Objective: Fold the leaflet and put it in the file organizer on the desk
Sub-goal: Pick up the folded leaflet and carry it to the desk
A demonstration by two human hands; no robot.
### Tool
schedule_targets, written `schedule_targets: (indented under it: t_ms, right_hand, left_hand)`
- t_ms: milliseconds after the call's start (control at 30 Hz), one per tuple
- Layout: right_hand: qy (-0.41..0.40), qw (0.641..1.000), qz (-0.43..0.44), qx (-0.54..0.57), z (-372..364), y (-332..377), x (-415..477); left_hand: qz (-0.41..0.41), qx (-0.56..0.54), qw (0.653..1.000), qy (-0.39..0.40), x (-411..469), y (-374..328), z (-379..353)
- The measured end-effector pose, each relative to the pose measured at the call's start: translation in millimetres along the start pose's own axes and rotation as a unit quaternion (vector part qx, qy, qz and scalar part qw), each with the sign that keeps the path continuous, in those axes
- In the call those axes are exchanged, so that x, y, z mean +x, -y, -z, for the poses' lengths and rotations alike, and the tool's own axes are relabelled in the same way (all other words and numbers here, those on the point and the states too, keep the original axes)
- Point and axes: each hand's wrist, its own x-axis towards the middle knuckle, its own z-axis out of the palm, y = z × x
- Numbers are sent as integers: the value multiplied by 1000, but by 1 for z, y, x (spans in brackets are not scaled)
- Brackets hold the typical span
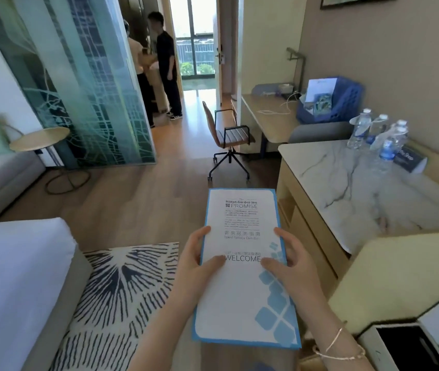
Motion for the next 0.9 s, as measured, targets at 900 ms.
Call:
schedule_targets:
  t_ms: [900]
  right_hand:
    - [22, 998, -52, -22, -82, -12, 780]
  left_hand:
    - [39, 6, 999, -36, 777, 30, -44]
